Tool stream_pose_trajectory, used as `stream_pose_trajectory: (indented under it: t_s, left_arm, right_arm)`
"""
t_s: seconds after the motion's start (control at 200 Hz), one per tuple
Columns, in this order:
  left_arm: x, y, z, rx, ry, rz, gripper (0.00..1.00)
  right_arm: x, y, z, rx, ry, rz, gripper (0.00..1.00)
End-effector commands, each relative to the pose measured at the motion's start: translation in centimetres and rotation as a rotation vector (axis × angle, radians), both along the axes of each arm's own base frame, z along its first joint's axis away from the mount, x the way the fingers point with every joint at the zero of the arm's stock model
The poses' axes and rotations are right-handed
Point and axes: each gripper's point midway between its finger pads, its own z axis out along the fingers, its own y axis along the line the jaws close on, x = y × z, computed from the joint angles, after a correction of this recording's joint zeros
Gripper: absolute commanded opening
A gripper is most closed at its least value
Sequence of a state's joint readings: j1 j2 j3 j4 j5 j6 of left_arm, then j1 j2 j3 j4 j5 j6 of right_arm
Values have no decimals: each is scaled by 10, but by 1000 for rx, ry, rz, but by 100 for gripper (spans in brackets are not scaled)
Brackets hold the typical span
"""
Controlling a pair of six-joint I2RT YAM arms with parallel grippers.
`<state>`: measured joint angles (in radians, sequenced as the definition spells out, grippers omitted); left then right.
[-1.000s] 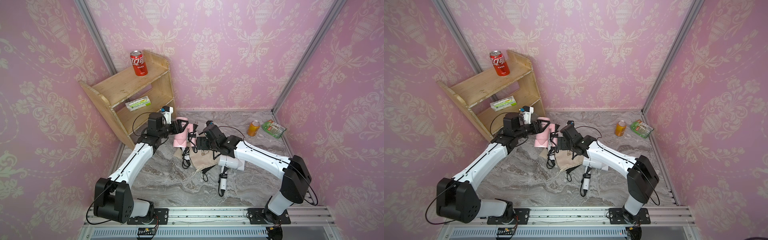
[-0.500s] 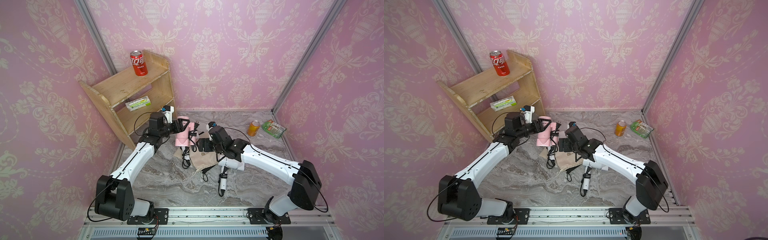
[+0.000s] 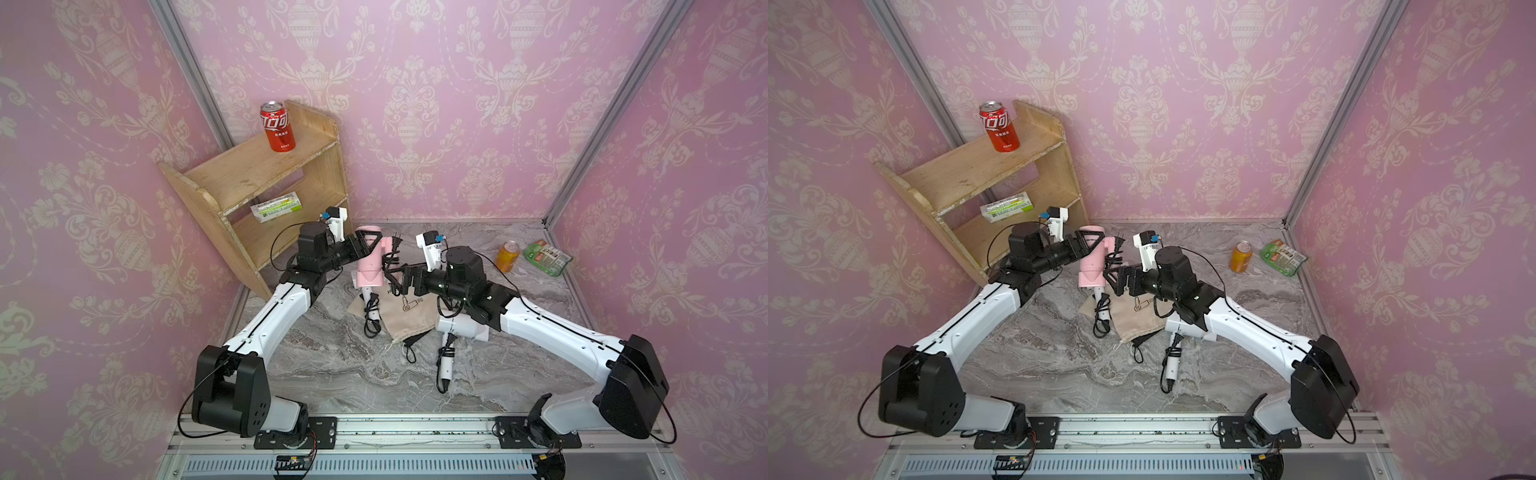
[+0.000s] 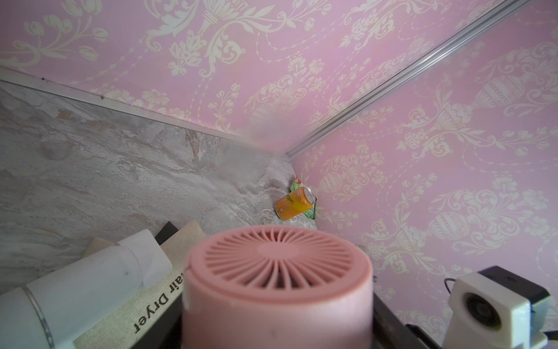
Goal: Pack away hair dryers
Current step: Fold the hair dryer, then adjust the hair dryer.
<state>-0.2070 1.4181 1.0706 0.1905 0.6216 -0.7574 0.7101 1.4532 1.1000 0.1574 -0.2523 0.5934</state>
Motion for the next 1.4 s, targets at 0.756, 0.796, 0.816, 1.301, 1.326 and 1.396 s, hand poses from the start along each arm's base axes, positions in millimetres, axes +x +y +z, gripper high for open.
stream_pose_trajectory:
  t_s: [0.756, 0.796, 0.816, 1.301, 1.326, 1.396]
  left_arm:
    - [-3, -4, 52, -136, -119, -23, 62]
    - [-2, -4, 53, -139, -123, -21, 62]
    - [-2, -4, 52, -141, -123, -20, 62]
    - [-3, 7, 39, -62, -109, 47, 91]
    - [-4, 9, 34, -31, -99, 56, 92]
    - [-6, 20, 17, 67, -49, 103, 93]
  right_arm:
    - [52, 25, 46, 289, 3, 13, 58]
    - [52, 25, 45, 290, 5, 12, 54]
    - [51, 25, 44, 289, 5, 13, 54]
    - [54, 8, 63, 261, -56, -68, 23]
    - [54, 3, 63, 250, -63, -87, 23]
    - [54, -12, 60, 202, -78, -148, 23]
